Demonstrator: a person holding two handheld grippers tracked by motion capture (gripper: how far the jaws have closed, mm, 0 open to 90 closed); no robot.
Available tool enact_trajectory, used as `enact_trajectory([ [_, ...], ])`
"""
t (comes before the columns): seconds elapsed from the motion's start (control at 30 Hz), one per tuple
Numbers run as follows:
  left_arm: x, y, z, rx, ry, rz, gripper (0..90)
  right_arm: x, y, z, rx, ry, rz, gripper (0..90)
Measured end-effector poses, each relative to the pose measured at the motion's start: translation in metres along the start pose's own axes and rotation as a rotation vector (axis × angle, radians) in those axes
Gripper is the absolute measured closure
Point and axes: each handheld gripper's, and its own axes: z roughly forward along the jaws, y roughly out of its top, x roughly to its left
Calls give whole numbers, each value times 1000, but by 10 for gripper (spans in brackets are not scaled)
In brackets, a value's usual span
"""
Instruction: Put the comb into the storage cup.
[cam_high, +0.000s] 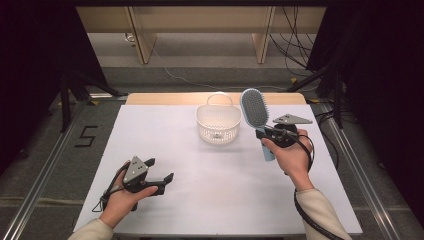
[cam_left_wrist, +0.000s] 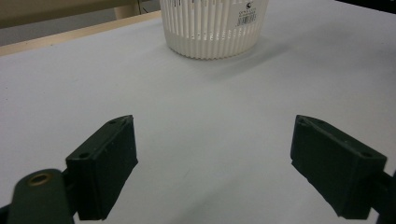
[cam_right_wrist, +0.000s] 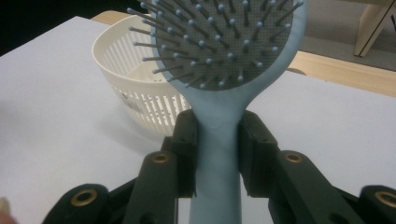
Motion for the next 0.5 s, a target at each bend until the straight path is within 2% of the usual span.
enact_trajectory([
  [0.5,0,0,0,1,-1,2,140,2,5,3,-14,4,4,711],
])
